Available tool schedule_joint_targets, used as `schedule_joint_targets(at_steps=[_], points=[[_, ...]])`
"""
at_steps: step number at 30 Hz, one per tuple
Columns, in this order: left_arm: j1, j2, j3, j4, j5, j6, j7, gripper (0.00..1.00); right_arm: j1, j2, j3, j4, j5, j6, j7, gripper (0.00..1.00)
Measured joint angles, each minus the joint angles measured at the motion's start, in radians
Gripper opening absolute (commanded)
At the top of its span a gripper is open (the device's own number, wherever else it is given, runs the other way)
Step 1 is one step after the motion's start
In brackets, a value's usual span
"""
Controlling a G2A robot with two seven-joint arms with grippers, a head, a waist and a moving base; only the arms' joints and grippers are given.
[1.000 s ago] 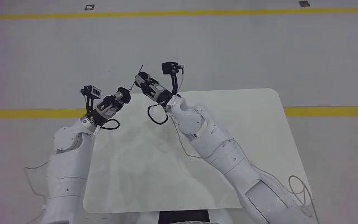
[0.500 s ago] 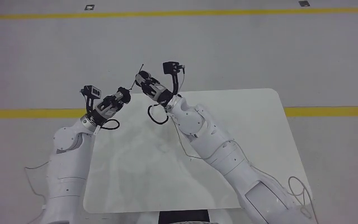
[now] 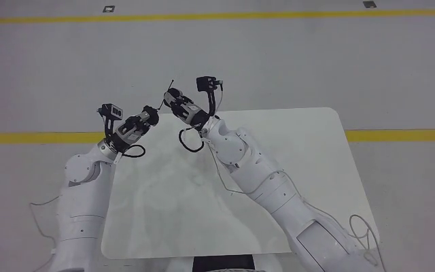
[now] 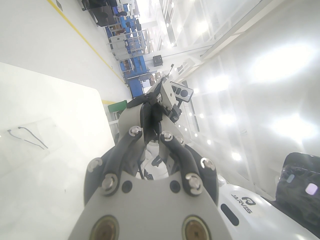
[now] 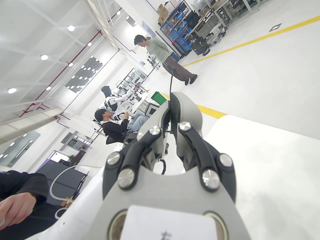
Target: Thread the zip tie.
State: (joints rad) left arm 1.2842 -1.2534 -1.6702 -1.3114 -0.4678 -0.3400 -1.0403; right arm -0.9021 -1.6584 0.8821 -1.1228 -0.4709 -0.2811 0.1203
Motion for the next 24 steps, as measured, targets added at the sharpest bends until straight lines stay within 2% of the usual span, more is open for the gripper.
schedule_joint_targets(at_steps=[24], points=[[0.0, 0.0, 0.0, 0.0, 0.0, 0.0, 0.0, 0.0, -0.008, -0.007, 0.013, -0.008, -0.01, -0.005, 0.005, 0.0]])
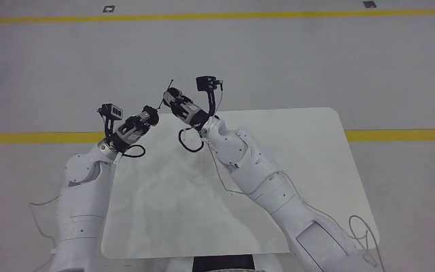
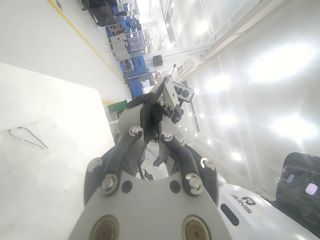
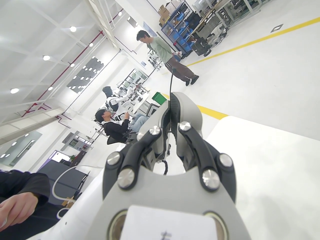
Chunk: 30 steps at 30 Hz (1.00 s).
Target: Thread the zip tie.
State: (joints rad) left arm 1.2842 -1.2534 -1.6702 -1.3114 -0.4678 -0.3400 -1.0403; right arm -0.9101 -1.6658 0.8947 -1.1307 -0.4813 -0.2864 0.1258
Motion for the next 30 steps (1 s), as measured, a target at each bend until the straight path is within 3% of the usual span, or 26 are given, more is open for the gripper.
schedule_joint_targets(at_steps=[30], points=[[0.0, 0.0, 0.0, 0.0, 0.0, 0.0, 0.0, 0.0, -0.009, -0.009, 0.008, 0.001, -0.031, 0.005, -0.019, 0.0]])
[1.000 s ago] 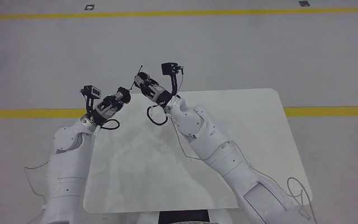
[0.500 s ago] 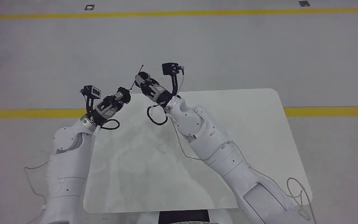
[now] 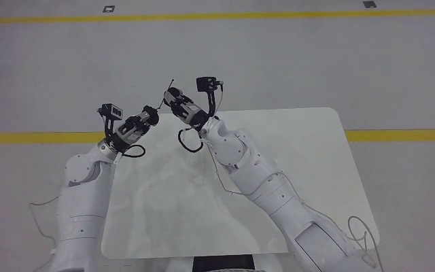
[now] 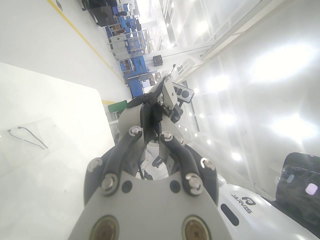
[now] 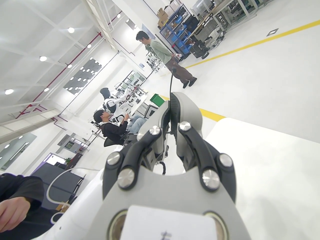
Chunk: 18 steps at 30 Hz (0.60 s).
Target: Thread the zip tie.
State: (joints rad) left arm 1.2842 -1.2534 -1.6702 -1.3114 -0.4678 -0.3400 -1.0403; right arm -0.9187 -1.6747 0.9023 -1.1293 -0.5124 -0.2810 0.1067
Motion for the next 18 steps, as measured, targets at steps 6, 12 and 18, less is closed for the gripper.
schedule_joint_targets(at_steps=[6, 12, 18], points=[[0.0, 0.0, 0.0, 0.0, 0.0, 0.0, 0.0, 0.0, 0.0, -0.001, 0.001, 0.0, -0.003, 0.004, 0.009, 0.0], [0.0, 0.0, 0.0, 0.0, 0.0, 0.0, 0.0, 0.0, 0.0, -0.002, 0.003, -0.002, -0.009, 0.007, 0.024, 0.0], [0.0, 0.0, 0.0, 0.0, 0.0, 0.0, 0.0, 0.0, 0.001, -0.003, 0.004, -0.001, -0.009, 0.012, 0.034, 0.0]])
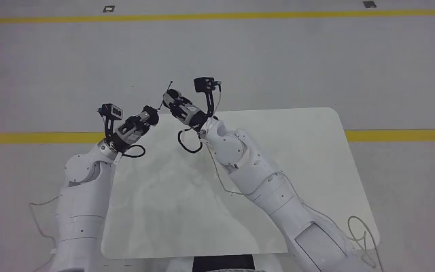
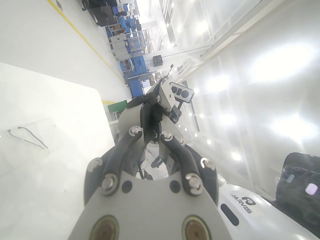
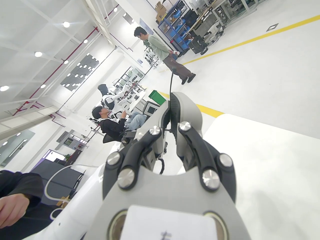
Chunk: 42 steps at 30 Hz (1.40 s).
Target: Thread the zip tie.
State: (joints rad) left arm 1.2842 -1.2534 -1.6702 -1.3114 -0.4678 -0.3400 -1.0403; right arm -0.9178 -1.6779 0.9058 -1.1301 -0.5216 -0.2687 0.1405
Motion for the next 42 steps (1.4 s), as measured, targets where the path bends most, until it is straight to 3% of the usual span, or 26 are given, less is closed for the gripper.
schedule_joint_targets(at_steps=[18, 21, 34, 42], points=[[0.0, 0.0, 0.0, 0.0, 0.0, 0.0, 0.0, 0.0, -0.005, -0.002, 0.006, 0.003, 0.005, -0.016, 0.006, 0.0], [0.007, 0.001, 0.009, -0.014, 0.004, 0.008, 0.025, 0.0, -0.005, -0.002, 0.006, 0.003, 0.005, -0.016, 0.006, 0.0], [0.012, 0.015, 0.033, -0.039, -0.017, 0.006, 0.062, 0.0, -0.034, 0.006, 0.014, -0.042, -0.045, 0.005, 0.014, 0.0], [0.014, 0.024, 0.051, -0.037, -0.025, 0.0, 0.066, 0.0, -0.046, 0.007, 0.018, -0.056, -0.032, -0.016, 0.009, 0.0]])
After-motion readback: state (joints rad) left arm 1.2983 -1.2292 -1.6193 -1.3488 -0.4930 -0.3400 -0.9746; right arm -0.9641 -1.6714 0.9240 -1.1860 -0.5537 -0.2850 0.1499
